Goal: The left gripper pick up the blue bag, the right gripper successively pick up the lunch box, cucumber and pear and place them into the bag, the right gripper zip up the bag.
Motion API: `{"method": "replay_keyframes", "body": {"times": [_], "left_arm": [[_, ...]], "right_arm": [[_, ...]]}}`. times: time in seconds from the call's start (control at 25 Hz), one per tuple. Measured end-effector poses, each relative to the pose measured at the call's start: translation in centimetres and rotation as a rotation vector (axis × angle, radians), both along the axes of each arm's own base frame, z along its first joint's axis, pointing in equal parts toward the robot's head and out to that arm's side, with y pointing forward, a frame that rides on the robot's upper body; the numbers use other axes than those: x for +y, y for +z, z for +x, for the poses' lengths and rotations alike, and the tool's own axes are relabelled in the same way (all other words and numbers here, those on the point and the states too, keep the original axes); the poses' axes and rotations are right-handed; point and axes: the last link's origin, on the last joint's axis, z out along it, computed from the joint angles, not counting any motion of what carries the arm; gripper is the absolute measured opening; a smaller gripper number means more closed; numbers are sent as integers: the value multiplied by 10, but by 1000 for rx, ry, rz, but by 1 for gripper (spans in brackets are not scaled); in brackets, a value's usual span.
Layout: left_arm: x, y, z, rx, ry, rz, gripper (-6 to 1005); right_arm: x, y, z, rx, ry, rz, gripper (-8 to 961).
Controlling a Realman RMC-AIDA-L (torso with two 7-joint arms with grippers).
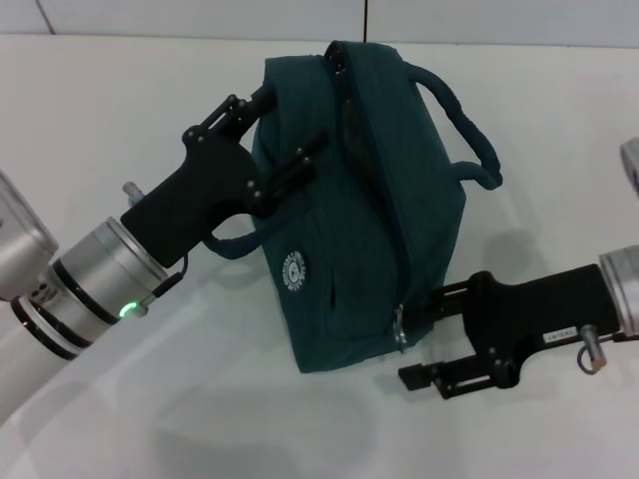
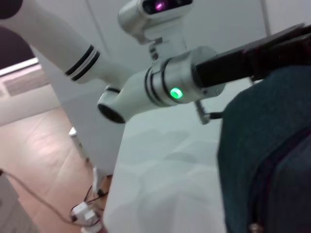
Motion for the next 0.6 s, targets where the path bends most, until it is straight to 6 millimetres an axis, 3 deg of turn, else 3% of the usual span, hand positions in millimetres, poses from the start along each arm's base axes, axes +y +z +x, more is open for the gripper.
{"method": "replay_keyframes", "body": {"times": [0.6], "left_arm": [[1, 0, 2, 0, -7, -3, 739]], "right_arm": [[1, -6, -6, -7, 22, -7, 633]]}}
